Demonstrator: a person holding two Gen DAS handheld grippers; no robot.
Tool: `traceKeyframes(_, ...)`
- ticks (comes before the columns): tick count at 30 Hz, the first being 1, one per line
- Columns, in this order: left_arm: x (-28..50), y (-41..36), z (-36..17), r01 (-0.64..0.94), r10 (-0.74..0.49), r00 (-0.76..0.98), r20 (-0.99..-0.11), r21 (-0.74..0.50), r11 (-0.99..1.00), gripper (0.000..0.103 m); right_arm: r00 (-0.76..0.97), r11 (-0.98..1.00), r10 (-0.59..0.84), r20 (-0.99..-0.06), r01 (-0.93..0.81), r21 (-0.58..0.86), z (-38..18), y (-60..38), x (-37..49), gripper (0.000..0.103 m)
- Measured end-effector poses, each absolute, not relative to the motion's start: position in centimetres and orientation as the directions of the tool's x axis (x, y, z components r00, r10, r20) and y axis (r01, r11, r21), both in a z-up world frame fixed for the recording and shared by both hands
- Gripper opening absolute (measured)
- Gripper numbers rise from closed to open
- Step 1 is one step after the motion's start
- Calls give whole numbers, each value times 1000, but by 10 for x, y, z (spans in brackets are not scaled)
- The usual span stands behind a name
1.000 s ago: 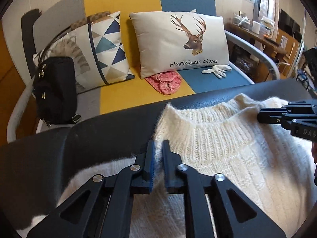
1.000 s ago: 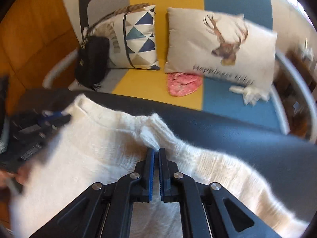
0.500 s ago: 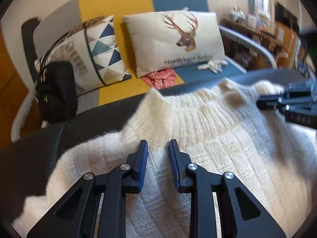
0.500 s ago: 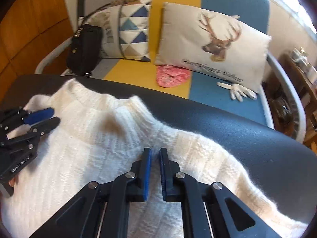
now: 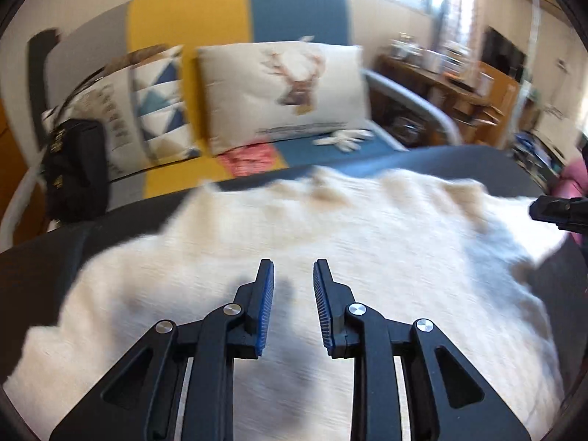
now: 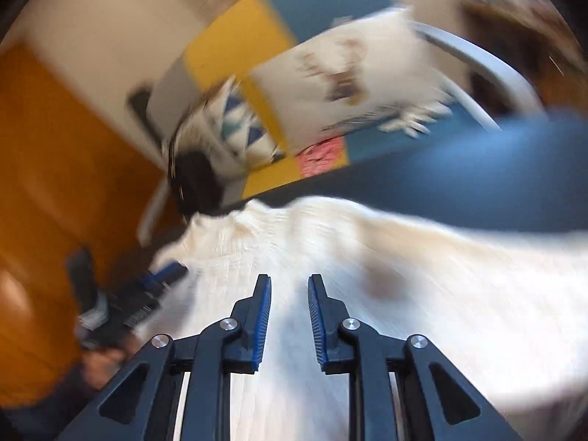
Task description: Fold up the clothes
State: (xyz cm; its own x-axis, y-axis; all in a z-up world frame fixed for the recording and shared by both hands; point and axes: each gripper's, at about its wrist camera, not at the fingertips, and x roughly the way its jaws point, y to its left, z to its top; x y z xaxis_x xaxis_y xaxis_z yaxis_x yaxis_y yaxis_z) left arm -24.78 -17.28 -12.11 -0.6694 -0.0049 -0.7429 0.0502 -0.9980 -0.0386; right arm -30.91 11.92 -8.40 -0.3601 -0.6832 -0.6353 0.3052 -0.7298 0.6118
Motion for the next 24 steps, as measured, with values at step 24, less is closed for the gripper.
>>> traceKeyframes(24, -265, -28, -158, -134, 102, -579, -809, -29, -991, 25, -656, -632, -218, -723, -470, 617, -142, 442, -292, 26)
